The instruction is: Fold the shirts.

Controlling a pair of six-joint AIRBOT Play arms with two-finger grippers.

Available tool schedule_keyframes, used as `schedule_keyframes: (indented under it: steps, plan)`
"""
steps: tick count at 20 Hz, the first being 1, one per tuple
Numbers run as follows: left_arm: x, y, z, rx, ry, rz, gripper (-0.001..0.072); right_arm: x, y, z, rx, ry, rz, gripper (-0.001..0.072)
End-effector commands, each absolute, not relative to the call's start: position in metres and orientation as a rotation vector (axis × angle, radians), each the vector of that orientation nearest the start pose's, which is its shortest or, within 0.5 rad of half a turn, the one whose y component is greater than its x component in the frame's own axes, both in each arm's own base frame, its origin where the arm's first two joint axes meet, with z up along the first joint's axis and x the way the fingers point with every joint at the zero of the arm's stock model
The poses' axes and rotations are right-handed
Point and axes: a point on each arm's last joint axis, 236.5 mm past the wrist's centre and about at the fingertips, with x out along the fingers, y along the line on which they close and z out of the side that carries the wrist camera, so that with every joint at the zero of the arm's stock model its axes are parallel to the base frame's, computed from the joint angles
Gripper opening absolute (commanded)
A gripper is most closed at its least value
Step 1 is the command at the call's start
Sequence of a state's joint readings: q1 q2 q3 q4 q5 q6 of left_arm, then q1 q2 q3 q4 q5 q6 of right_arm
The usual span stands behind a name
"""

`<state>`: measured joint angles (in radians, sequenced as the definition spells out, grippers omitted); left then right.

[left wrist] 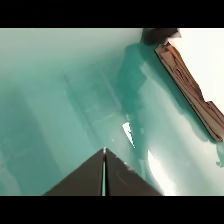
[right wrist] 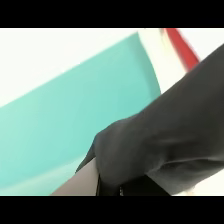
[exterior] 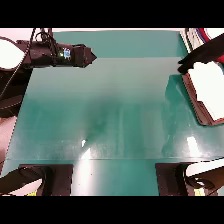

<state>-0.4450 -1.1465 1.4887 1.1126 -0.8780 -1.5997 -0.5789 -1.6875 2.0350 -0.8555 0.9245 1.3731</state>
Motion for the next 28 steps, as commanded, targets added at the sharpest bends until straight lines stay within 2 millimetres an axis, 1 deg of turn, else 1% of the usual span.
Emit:
schedule_keyframes:
  steps: [1,3,6,7,8,9,11,13,14,16,17,20,21,23,25,27,28]
  plan:
    - [0.378,-0.271,0.260,-0.279,0.641,-0.690,0.0026,0.549,-0.226,0.300,0.474,0.232,-0.118,0.0023]
    - [0.375,-0.271,0.257,-0.273,0.655,-0.692,0.0026,0.540,-0.226,0.311,0.469,0.198,-0.139,0.0022]
    - [0.372,-0.271,0.253,-0.266,0.675,-0.695,0.0026,0.530,-0.218,0.322,0.402,0.201,-0.125,0.0023]
    - [0.372,-0.271,0.252,-0.265,0.679,-0.696,0.0026,0.526,-0.218,0.324,0.377,0.211,-0.133,0.0022]
    - [0.371,-0.271,0.252,-0.263,0.683,-0.696,0.0026,0.521,-0.218,0.321,0.349,0.237,-0.144,0.0022]
    - [0.370,-0.271,0.251,-0.261,0.687,-0.697,0.0026,0.515,-0.221,0.314,0.307,0.279,-0.167,0.0022]
    - [0.369,-0.271,0.250,-0.258,0.692,-0.698,0.0026,0.503,-0.226,0.296,0.276,0.375,-0.199,0.0022]
    - [0.369,-0.271,0.250,-0.258,0.692,-0.699,0.0026,0.485,-0.232,0.270,0.275,0.494,-0.216,0.0023]
    - [0.369,-0.271,0.250,-0.257,0.693,-0.699,0.0026,0.474,-0.236,0.254,0.279,0.565,-0.227,0.0023]
    - [0.368,-0.271,0.248,-0.254,0.699,-0.700,0.0026,0.447,-0.243,0.223,0.330,0.678,-0.250,0.0023]
    - [0.368,-0.271,0.248,-0.255,0.700,-0.700,0.0026,0.430,-0.247,0.209,0.357,0.720,-0.269,0.0022]
    - [0.368,-0.271,0.248,-0.254,0.699,-0.700,0.0026,0.371,-0.263,0.167,0.392,0.853,-0.390,0.0023]
    - [0.368,-0.271,0.248,-0.253,0.699,-0.700,0.0026,0.350,-0.266,0.154,0.413,0.885,-0.426,0.0023]
    - [0.368,-0.271,0.248,-0.245,0.699,-0.703,0.0026,0.316,-0.265,0.133,0.468,0.925,-0.473,0.0023]
    - [0.367,-0.271,0.247,-0.239,0.704,-0.705,0.0026,0.287,-0.265,0.114,0.521,0.946,-0.518,0.0023]
    - [0.364,-0.270,0.244,-0.217,0.711,-0.714,0.0026,0.270,-0.264,0.101,0.551,0.949,-0.550,0.0024]
    - [0.364,-0.270,0.243,-0.213,0.714,-0.715,0.0026,0.265,-0.263,0.096,0.561,0.952,-0.558,0.0036]
